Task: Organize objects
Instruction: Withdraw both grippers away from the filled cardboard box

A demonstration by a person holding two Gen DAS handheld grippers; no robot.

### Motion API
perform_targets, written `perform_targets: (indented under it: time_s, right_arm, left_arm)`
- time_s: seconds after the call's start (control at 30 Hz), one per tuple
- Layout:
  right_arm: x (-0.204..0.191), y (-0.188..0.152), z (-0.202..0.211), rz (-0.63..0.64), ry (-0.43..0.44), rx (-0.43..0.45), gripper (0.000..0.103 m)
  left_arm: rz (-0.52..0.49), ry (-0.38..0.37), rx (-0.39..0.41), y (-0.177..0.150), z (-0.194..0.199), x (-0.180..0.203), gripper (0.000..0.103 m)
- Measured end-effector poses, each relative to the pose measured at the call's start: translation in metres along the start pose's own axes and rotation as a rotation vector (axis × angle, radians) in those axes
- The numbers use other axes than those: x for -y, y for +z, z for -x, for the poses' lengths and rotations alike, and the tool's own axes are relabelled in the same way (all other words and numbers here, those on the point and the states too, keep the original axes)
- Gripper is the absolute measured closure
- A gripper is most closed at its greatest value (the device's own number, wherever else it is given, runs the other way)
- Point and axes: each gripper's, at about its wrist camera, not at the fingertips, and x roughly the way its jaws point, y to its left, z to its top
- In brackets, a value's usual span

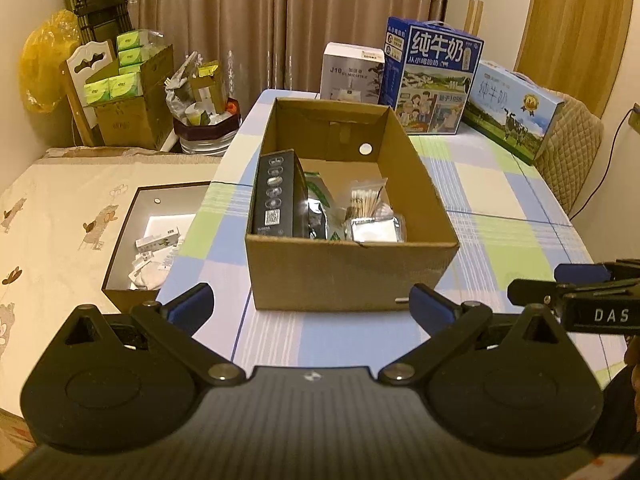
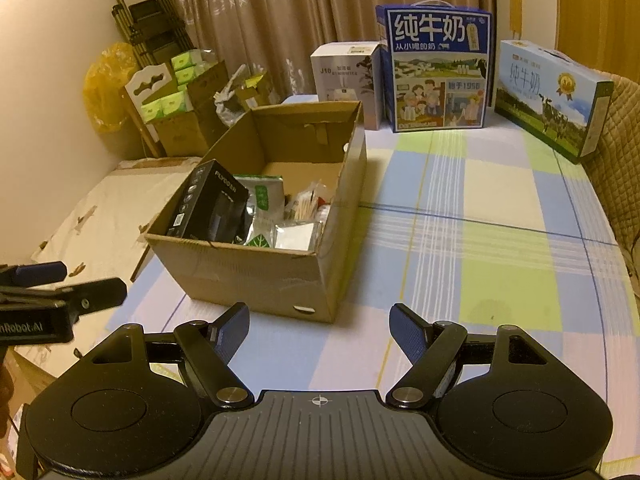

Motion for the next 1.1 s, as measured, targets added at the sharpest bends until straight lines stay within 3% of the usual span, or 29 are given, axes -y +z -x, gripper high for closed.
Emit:
perform_targets:
  time_s: [1.1]
  right_arm:
    - [-0.0050, -0.0029, -0.0063, 0.006, 0.005, -0.020, 0.029]
  left_arm:
    - [-0.010, 0.009, -0.025, -0.0114, -0.0086, 0.0034, 0.001]
